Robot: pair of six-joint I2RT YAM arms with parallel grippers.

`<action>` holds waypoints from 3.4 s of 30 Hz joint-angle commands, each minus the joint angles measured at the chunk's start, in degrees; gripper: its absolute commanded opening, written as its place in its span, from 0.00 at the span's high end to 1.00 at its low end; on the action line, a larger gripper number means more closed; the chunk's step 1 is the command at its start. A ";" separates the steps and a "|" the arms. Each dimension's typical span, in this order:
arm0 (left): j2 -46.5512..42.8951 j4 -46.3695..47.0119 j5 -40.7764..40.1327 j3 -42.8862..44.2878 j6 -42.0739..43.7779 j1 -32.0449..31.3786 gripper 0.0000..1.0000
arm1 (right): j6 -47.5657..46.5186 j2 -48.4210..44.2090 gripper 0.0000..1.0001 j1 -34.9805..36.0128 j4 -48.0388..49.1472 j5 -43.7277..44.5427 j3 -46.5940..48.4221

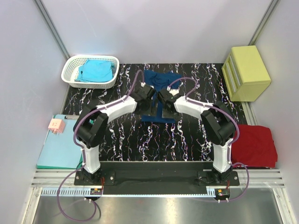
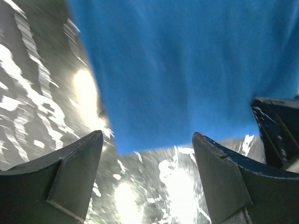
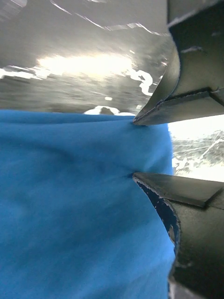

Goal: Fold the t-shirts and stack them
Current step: Fold the folded rectangular tshirt in 1/3 of the way, then grab one side of the 2/3 rectangular tshirt with both arms

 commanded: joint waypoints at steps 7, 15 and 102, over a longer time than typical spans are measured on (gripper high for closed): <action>-0.71 4.59 0.98 -3.41 -1.03 -3.15 0.20 | 3.78 0.12 0.50 0.89 2.24 -2.05 -2.71; -1.15 4.50 3.09 -10.16 -3.40 -3.24 0.27 | 7.03 -0.66 0.53 3.43 0.31 -3.64 -7.71; -19.16 7.67 4.24 -21.78 -5.87 -20.81 0.36 | -2.10 18.66 0.55 -8.51 -14.27 -4.35 22.23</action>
